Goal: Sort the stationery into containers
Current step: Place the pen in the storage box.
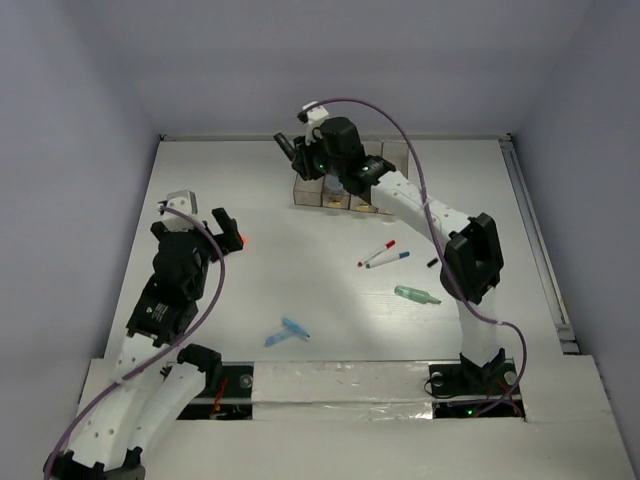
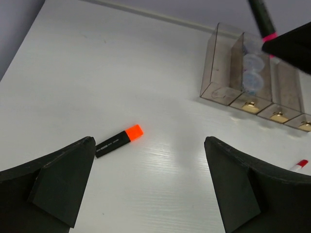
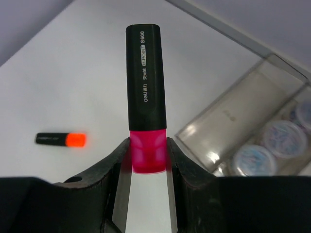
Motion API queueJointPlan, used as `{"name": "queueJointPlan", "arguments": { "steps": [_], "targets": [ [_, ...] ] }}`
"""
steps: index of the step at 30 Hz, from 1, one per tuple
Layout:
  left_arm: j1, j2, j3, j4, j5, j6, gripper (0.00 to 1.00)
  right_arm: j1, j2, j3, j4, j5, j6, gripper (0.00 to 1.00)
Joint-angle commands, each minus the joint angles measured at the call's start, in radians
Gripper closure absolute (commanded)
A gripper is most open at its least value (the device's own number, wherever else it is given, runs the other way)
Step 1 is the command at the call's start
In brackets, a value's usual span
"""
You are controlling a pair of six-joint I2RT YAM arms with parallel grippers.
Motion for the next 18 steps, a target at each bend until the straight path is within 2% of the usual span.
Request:
{"name": "queueJointPlan", "arguments": {
  "steps": [1,11,18],
  "targets": [
    [0.009,0.074,0.033,0.007,-0.002,0.005,0.07,-0.092,0.052,0.017,0.001,0.049,0.113,1.0],
    [0.018,0.304,0.085,-0.029,-0.002,0.021,0.08,-0.165,0.27,0.229,-0.057,0.103,0.266,0.98],
    [0.049,0.384,0.097,-0.036,0.006,0.021,0.09,-0.185,0.356,0.304,-0.057,0.077,0.312,0.93]
  ]
}}
